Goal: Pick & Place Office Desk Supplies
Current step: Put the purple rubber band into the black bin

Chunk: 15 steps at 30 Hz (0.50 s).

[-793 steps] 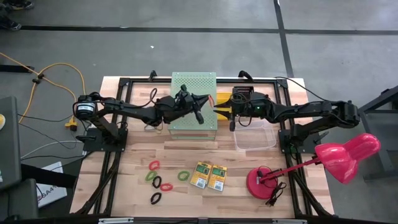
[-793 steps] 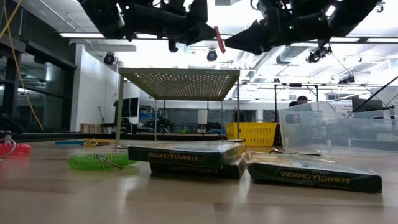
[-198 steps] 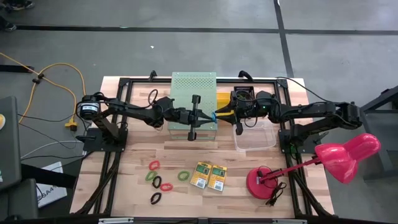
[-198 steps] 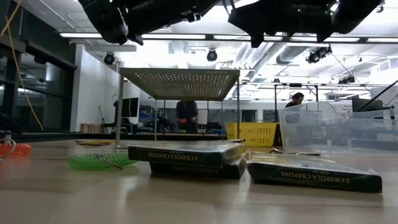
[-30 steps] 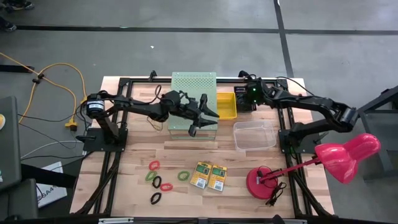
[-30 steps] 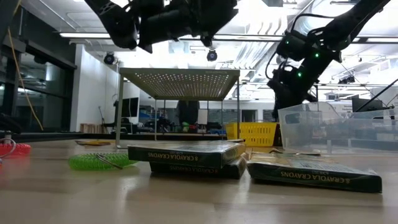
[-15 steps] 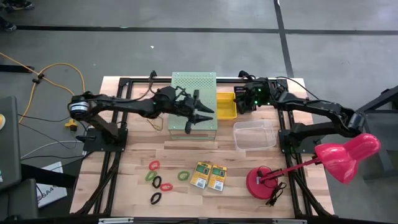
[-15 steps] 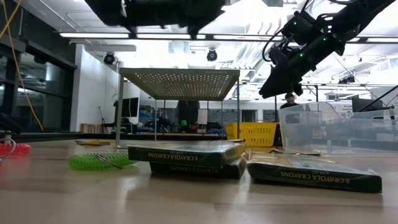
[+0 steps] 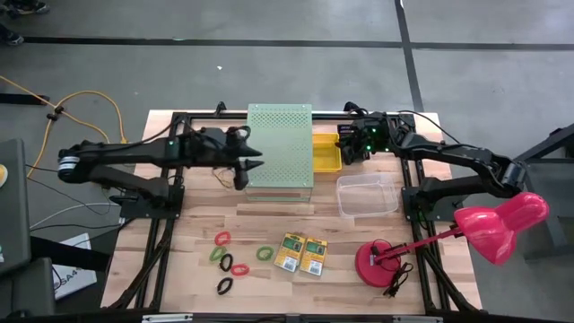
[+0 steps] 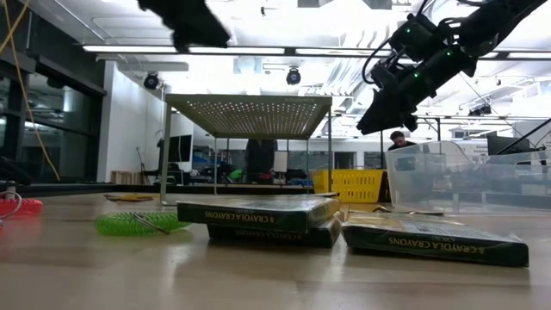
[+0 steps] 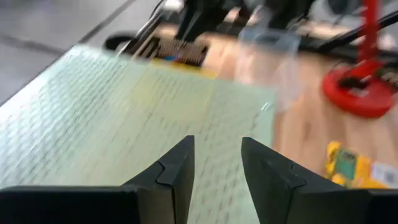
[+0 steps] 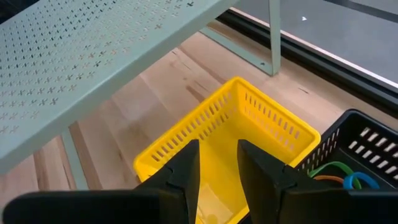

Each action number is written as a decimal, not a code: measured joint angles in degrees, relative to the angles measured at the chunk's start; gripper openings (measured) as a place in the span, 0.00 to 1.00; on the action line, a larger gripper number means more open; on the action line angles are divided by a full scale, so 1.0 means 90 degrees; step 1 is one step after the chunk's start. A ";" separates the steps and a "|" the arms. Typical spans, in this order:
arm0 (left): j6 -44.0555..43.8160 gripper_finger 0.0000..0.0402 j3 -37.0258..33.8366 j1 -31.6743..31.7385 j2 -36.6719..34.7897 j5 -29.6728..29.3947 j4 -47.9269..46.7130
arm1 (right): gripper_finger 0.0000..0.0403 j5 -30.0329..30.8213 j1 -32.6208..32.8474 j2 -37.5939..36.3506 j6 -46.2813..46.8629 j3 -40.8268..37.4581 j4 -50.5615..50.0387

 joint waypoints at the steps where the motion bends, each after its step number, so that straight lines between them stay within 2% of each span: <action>1: -0.0098 0.32 0.0000 -0.0039 -0.0032 -0.0174 -0.0195 | 0.24 0.0000 0.0000 0.0000 0.0000 0.0000 0.0004; 4: -0.0409 0.32 0.0000 -0.0137 -0.0053 -0.0563 -0.0672 | 0.24 0.0000 0.0000 0.0000 0.0000 0.0000 0.0004; 11: -0.1598 0.32 0.0000 -0.0145 -0.0053 -0.0827 -0.1679 | 0.24 -0.0001 0.0000 0.0000 -0.0002 0.0000 0.0002; 15: -0.2012 0.32 0.0000 -0.0144 -0.0053 -0.1297 -0.2347 | 0.24 -0.0001 0.0000 0.0002 -0.0003 0.0000 0.0002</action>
